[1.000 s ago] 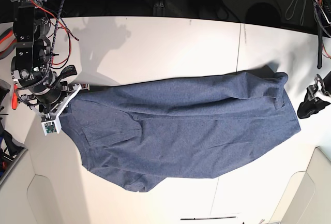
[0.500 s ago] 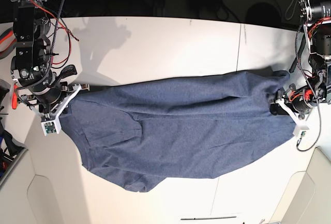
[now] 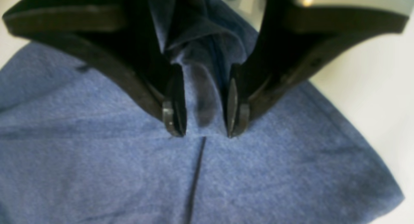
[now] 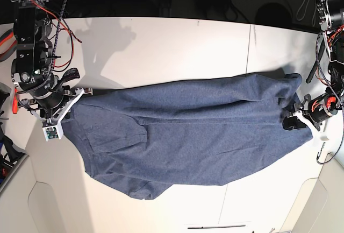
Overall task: Layout the t-shirt on the table in an organized manner, then fold the t-shirt properly
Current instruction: 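Regrasp the shirt corner with the left gripper, then lift the shirt with both grippers and pull it taut across the table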
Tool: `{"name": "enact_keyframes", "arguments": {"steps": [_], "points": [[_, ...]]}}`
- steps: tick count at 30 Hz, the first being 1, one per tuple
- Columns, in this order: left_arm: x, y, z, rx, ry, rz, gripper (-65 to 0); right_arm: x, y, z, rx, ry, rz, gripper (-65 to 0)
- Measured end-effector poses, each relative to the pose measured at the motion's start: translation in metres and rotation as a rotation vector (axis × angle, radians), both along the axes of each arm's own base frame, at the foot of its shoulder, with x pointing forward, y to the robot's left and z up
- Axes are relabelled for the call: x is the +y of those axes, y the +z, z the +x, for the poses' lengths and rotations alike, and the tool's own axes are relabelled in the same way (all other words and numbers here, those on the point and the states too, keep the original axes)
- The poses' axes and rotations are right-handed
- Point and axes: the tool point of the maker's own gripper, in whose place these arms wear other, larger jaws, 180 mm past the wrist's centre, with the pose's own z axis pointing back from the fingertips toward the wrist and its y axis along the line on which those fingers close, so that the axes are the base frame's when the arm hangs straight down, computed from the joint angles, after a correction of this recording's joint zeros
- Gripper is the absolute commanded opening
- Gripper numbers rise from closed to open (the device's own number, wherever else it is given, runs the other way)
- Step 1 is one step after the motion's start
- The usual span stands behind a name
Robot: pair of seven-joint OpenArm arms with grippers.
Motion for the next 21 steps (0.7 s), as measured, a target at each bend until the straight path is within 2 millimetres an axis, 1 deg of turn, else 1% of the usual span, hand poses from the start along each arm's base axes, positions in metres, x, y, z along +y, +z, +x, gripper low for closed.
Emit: {"name": "enact_keyframes", "arguments": {"steps": [1, 3, 5, 6, 7, 11, 13, 15, 17, 19, 21], "points": [[0.000, 0.000, 0.000, -0.001, 0.000, 0.000, -44.7, 0.000, 0.000, 0.000, 0.000, 0.000, 0.000, -65.0], [0.000, 0.000, 0.000, 0.001, -0.001, 0.000, -50.6, 0.000, 0.000, 0.000, 0.000, 0.000, 0.000, -65.0], [0.000, -0.001, -0.001, 0.003, -0.001, 0.001, -58.2, 0.000, 0.000, 0.000, 0.000, 0.000, 0.000, -65.0], [0.000, -0.001, -0.001, 0.003, -0.002, 0.002, -63.0, 0.000, 0.000, 0.000, 0.000, 0.000, 0.000, -65.0], [0.000, -0.001, -0.001, 0.003, -0.002, 0.002, -65.0, 0.000, 0.000, 0.000, 0.000, 0.000, 0.000, -65.0], [0.000, -0.001, -0.001, 0.003, -0.002, 0.002, -65.0, 0.000, 0.000, 0.000, 0.000, 0.000, 0.000, -65.0], [0.001, 0.003, 0.002, -0.017, 0.005, -0.005, -65.0, 0.000, 0.000, 0.001, -0.004, 0.001, 0.001, -65.0], [0.001, 0.019, 0.011, -0.087, 0.014, -0.041, -65.0, 0.003, 0.007, 0.007, -0.057, 0.012, 0.009, -65.0], [0.004, 0.043, 0.025, -0.182, 0.037, -0.075, -65.0, 0.007, 0.016, 0.018, -0.120, 0.021, 0.038, -65.0], [0.005, 0.064, 0.042, -0.242, 0.046, -0.090, -65.0, 0.008, 0.021, 0.035, -0.132, 0.005, 0.070, -65.0], [-0.001, 0.085, 0.060, -0.290, 0.039, -0.104, -65.0, 0.008, 0.029, 0.056, -0.153, -0.001, 0.094, -65.0]]}}
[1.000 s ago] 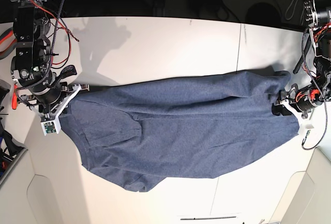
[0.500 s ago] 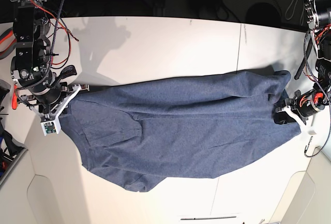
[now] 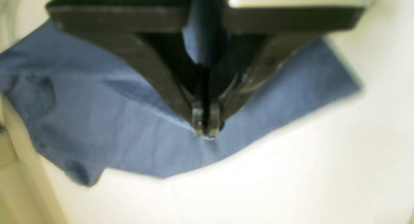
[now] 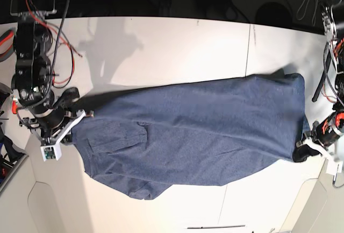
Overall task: Layout the t-shirt on the table in an organized manner, then fold the t-shirt properly
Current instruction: 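Lift the shirt with both grippers and pull it taut across the table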
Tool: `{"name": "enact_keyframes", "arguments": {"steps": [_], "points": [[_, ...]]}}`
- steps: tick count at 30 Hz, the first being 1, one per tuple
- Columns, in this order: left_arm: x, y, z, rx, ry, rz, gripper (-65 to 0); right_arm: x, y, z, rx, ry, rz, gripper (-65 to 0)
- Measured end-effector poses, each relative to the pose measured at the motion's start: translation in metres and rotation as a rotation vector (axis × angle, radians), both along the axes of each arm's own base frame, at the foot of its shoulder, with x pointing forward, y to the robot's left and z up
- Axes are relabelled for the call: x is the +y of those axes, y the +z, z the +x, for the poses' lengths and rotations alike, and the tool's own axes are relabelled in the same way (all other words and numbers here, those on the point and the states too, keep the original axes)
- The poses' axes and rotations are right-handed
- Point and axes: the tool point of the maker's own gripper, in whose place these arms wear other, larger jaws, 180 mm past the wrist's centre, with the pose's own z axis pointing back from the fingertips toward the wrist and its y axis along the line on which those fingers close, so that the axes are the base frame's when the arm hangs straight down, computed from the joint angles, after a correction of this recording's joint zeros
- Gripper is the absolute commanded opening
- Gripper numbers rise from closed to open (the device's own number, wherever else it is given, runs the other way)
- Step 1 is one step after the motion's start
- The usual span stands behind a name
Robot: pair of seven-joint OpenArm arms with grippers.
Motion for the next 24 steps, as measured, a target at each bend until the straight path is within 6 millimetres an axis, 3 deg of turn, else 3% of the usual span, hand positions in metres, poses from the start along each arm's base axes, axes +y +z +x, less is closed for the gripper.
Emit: {"name": "enact_keyframes", "arguments": {"steps": [6, 9, 13, 17, 21, 24], "points": [[-0.008, 0.068, 0.046, -0.147, -0.015, -0.011, -65.0, -0.012, -0.006, 0.046, 0.039, -0.055, 0.051, -65.0], [-0.008, 0.109, 0.067, -0.229, -0.017, -0.005, -65.0, -0.002, 0.010, 0.078, 0.000, -0.059, 0.095, -65.0], [-0.024, 0.159, 0.091, -0.312, -0.073, 0.032, -65.0, 0.020, 0.068, 0.128, -0.116, -0.032, 0.153, -65.0], [-0.042, 0.212, 0.110, -0.391, -0.127, 0.070, -65.0, 0.026, 0.138, 0.162, -0.242, -0.024, 0.167, -65.0], [-0.052, 0.278, 0.117, -0.481, -0.166, -0.005, -65.0, 0.023, 0.211, 0.184, -0.367, -0.033, 0.166, -65.0], [-0.044, 0.329, 0.110, -0.542, -0.185, -0.059, -65.0, 0.022, 0.243, 0.185, -0.409, -0.031, 0.159, -65.0]]}}
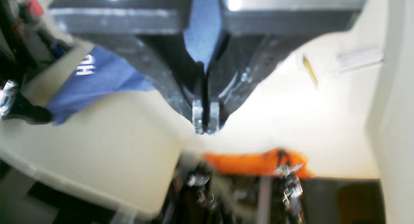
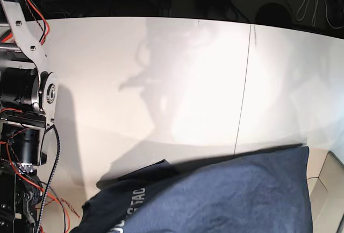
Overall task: Layout the t-shirt on the table in an organized manner, then fold the t-shirt properly
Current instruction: 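Lift the shirt with both grippers and pull it taut across the table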
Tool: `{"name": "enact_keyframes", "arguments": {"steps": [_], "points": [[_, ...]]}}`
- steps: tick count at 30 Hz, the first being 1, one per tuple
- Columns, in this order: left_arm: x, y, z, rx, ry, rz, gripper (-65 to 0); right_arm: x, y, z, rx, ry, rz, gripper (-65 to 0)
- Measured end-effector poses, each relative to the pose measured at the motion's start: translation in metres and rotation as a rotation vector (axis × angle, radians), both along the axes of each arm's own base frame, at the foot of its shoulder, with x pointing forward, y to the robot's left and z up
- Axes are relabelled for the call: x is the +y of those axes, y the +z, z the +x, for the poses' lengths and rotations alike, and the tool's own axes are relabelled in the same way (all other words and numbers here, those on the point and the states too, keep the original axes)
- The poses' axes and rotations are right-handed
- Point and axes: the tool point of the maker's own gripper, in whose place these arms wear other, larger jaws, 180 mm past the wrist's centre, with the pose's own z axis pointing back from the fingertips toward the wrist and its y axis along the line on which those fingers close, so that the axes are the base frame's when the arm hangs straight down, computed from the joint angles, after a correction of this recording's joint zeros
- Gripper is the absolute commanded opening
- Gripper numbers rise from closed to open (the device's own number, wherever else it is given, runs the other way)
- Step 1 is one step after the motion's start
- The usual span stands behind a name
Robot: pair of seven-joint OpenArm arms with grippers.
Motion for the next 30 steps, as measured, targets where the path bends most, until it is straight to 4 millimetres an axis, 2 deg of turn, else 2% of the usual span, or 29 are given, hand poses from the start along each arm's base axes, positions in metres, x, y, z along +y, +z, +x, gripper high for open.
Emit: {"name": "enact_keyframes", "arguments": {"steps": [2, 5, 8, 10, 12, 16, 19, 24, 26, 30], "points": [[0.009, 0.026, -0.009, -0.019, -0.026, -0.030, -65.0, -0.002, 0.004, -0.006, -0.003, -0.004, -0.010, -65.0], [0.023, 0.043, -0.027, -0.013, -0.068, -0.069, -65.0, -0.002, 0.002, -0.022, -0.015, -0.008, -0.024, -65.0], [0.042, 0.039, -0.044, 0.037, -0.085, -0.075, -65.0, -0.005, 0.008, -0.048, -0.061, -0.017, -0.035, -65.0], [0.049, 0.025, -0.058, 0.085, -0.127, -0.098, -65.0, -0.008, 0.001, -0.065, -0.076, -0.023, -0.043, -65.0], [0.055, -0.013, -0.069, 0.199, -0.145, -0.070, -65.0, -0.009, -0.031, -0.083, -0.015, -0.019, -0.058, -65.0], [0.075, -0.126, -0.097, 0.496, -0.101, -0.016, -65.0, 0.005, -0.115, -0.127, 0.171, 0.042, -0.029, -65.0], [0.086, -0.192, -0.126, 0.649, -0.077, -0.030, -65.0, 0.019, -0.152, -0.159, 0.251, 0.105, -0.006, -65.0], [0.090, -0.272, -0.177, 0.800, -0.046, -0.126, -65.0, 0.025, -0.211, -0.219, 0.417, 0.141, -0.014, -65.0], [0.093, -0.298, -0.199, 0.852, -0.026, -0.168, -65.0, 0.026, -0.226, -0.242, 0.464, 0.152, -0.019, -65.0], [0.102, -0.328, -0.234, 0.887, 0.034, -0.265, -65.0, 0.018, -0.261, -0.285, 0.604, 0.161, -0.054, -65.0]]}}
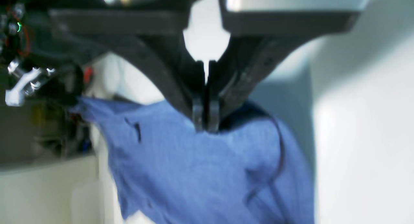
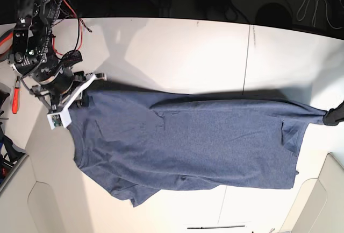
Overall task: Layout the t-shirt on the table in an organized manner, then fold the t-shirt properly
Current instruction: 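Lift the shirt with both grippers and pull it taut across the table, then lower the stretched shirt flat onto the table with both grippers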
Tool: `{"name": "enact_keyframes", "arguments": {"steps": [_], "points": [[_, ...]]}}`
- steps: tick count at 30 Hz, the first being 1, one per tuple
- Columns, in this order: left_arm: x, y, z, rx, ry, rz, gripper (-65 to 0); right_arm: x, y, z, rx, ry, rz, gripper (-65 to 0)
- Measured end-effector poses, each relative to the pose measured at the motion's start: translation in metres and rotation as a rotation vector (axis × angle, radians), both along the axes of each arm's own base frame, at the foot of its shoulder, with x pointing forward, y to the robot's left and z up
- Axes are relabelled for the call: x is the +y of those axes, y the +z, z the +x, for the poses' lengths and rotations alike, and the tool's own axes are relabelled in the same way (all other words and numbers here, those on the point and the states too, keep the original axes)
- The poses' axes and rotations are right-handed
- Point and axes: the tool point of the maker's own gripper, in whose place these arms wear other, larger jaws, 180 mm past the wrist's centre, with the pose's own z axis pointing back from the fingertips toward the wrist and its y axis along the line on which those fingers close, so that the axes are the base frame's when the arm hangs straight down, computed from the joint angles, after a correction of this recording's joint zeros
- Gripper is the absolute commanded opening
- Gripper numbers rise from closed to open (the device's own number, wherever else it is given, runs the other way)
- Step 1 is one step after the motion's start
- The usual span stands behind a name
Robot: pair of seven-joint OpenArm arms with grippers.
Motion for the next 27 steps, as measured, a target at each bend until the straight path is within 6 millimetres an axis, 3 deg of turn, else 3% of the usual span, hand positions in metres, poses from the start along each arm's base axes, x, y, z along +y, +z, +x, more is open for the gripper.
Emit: {"name": "enact_keyframes", "arguments": {"steps": [4, 8, 16, 22, 27], "points": [[-0.002, -0.026, -0.030, 0.043, 0.057, -0.061, -65.0, -0.009, -0.022, -0.032, 0.089, 0.005, -0.030, -65.0], [-0.006, -0.049, -0.061, 0.111, 0.076, -0.096, -65.0, -0.022, -0.034, -0.048, 0.132, 0.001, -0.100, -65.0], [-0.022, -0.083, -0.103, 0.218, 0.080, -0.132, -65.0, -0.030, -0.037, -0.053, 0.147, -0.003, -0.152, -65.0], [-0.009, -0.075, -0.112, 0.205, 0.111, -0.124, -65.0, -0.043, -0.041, -0.060, 0.173, -0.013, -0.229, -65.0], [0.014, -0.034, -0.115, 0.096, 0.124, -0.018, -65.0, -0.051, -0.034, -0.070, 0.160, -0.017, -0.271, -65.0]]}}
